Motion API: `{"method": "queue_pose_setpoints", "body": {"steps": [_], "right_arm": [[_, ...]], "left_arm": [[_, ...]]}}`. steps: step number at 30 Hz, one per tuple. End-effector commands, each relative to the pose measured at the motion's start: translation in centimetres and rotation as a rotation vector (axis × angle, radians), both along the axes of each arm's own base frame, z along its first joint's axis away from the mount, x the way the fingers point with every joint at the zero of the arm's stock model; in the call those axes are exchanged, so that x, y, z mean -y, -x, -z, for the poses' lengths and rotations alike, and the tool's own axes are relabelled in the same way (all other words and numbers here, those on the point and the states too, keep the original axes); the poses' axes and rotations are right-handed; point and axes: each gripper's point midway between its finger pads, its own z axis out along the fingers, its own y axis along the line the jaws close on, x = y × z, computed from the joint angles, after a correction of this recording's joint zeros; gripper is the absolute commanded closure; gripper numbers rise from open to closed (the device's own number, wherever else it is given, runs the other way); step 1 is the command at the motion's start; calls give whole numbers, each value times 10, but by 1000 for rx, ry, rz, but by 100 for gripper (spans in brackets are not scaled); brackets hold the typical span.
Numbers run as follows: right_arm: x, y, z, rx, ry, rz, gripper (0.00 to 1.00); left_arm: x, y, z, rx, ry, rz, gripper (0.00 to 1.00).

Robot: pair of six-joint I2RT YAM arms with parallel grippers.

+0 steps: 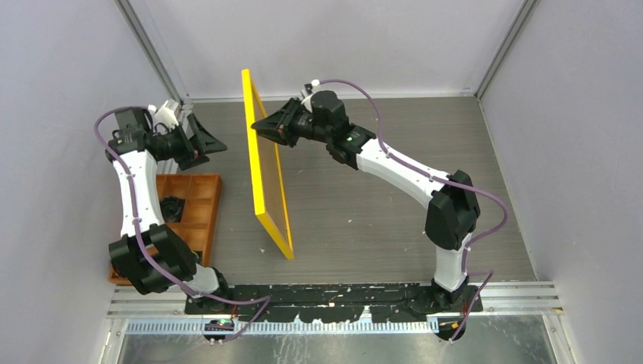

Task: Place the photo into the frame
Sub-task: Turn over the photo frame at the center of the board.

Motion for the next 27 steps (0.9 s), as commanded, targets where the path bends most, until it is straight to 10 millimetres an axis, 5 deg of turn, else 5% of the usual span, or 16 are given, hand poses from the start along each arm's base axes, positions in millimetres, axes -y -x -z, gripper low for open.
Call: {"method": "queue_pose_setpoints", "body": {"steps": [1, 15, 27], "right_arm": [[31, 7, -72, 92, -183, 1, 98], [78, 4, -36, 64, -19, 25, 80], [97, 16, -24, 52, 112, -23, 46]], "left_arm": [[27, -20, -47, 165, -16, 31, 13], [125, -63, -68, 242, -123, 232, 13], [153, -84, -50, 213, -184, 274, 14]]}}
